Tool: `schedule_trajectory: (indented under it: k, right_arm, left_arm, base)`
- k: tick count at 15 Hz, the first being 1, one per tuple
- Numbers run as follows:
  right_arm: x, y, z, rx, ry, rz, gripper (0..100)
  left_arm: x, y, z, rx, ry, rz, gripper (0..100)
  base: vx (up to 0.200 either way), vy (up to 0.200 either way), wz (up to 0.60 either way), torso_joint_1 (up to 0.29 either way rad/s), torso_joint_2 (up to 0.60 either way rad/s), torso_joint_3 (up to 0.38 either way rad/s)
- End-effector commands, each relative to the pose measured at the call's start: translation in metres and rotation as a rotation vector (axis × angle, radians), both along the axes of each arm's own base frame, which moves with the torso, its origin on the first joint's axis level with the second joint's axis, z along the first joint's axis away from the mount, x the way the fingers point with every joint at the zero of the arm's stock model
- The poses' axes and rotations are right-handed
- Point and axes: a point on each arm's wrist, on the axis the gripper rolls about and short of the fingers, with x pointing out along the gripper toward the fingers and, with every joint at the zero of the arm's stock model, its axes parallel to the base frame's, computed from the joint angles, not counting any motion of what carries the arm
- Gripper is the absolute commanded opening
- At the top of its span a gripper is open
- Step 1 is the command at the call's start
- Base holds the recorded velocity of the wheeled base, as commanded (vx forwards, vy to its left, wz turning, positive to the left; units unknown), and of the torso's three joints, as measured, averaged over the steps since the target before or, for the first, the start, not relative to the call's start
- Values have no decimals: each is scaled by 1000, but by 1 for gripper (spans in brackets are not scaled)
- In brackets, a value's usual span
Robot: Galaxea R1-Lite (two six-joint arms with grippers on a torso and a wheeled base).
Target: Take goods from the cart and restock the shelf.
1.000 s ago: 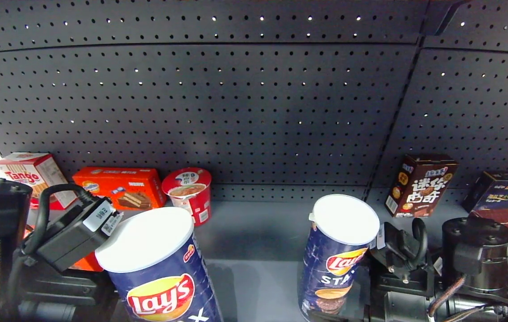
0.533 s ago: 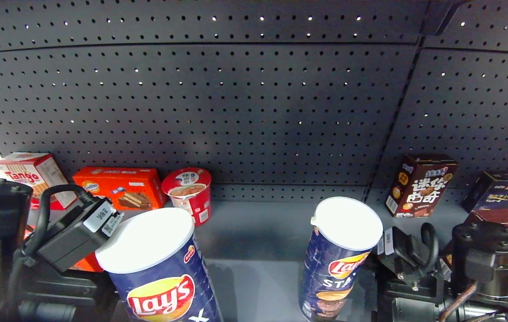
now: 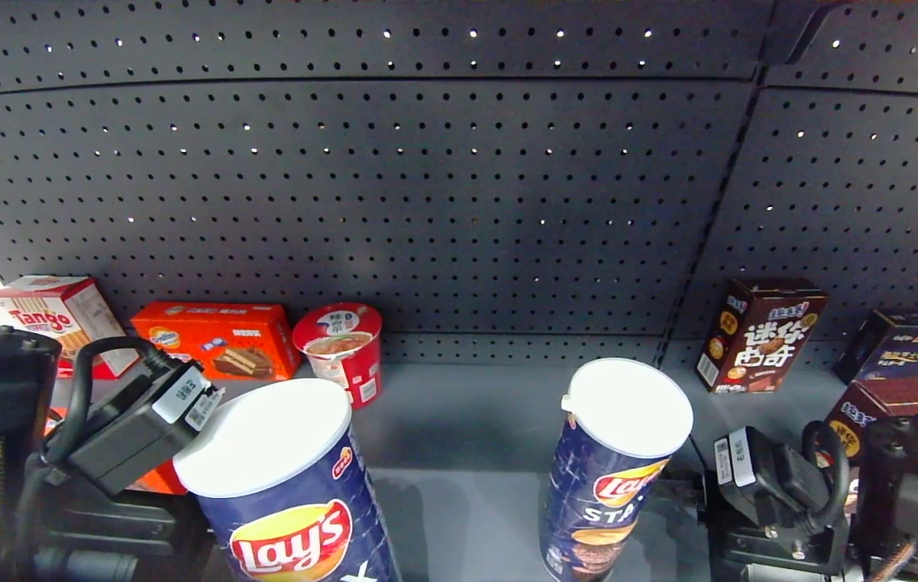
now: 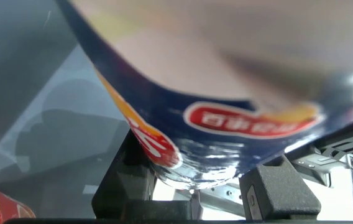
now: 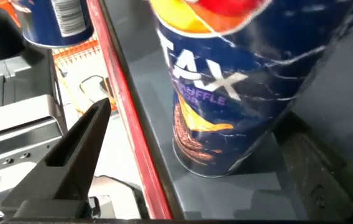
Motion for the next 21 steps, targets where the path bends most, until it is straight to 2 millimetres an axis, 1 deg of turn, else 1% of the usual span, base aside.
schedule_trajectory:
  k: [1,5,8,10,13,17,21]
  right_arm:
    - [-2,1,1,5,-5,11,100]
    - [-7,0,-1,-1,-1,24,100]
    - [-6,-2,-1,-2,0,12,100]
    - [-1,-8,3,2,-16,-57,100]
    - [-4,-14,8,19,-41,-78,100]
    - [-12,-19,24,65,-94,-71,100]
    - [-31,-33,45,73,-103,-72,100]
  left_arm:
    - [0,0,0,0,0,0,0]
    - [0,0,-1,1,3,0,0]
    - [0,0,-1,2,3,-1,0]
    - [-1,0,-2,3,6,-1,0]
    - [0,0,-1,1,2,-1,0]
    - [0,0,0,-1,-4,-1,0]
    - [0,0,1,-4,-8,-2,0]
  base:
    - [0,0,0,0,0,0]
    - [0,0,0,0,0,0]
    - [0,0,0,0,0,0]
    - [0,0,0,0,0,0]
    - [0,0,0,0,0,0]
    - [0,0,0,0,0,0]
    - [0,0,0,0,0,0]
